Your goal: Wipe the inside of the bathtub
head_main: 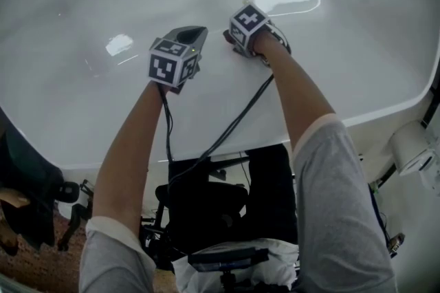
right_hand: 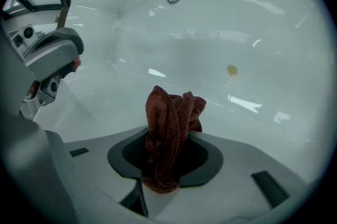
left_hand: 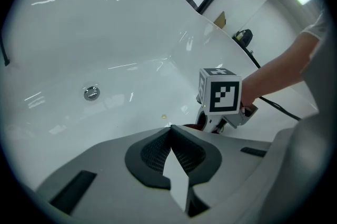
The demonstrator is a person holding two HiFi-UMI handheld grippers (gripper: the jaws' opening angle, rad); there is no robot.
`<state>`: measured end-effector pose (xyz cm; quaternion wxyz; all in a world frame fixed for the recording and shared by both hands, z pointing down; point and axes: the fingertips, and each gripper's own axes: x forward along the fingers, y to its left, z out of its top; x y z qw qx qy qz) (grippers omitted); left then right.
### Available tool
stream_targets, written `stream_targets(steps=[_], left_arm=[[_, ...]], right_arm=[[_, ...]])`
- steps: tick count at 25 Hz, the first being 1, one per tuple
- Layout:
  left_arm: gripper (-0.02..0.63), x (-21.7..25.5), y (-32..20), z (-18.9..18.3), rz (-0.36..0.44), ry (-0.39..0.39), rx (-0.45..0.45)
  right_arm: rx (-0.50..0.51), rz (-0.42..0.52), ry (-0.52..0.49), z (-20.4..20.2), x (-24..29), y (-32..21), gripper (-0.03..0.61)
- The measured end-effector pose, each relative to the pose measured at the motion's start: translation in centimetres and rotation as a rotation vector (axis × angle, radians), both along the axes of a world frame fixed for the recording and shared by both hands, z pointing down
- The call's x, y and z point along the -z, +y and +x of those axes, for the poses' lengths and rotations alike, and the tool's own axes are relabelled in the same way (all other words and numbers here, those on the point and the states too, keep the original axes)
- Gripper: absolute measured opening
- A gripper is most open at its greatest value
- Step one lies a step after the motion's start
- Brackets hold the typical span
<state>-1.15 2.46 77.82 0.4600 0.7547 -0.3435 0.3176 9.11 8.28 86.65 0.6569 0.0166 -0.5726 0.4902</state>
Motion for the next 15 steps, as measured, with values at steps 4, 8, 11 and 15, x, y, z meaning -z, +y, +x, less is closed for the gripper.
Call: stream_targets(steps=[4,8,11,15], left_arm=[[0.008,-0.9,0.0,1.5,0.004,0.019,-0.012],[0.008,-1.7,-0.3,2.3,0.015,0.023,-0.02],[0.008,-2.1,-0.6,1.8,0.021,0.023,-0.016],[0.008,-2.8,-0.6,0.5,0.02,0.016,0.002]], right_arm=[[0.052,0.161,0.185,4.9,-1.7,-2.7,0.132],[0.149,0.233,0.239,6.3,-2.5,-3.5,0.132],[0.166,0.213,0.175,4.6,-3.0,-3.1,0.129],[-0.041,0.036,0.012,0.3,-3.3,-0.9,0.127]])
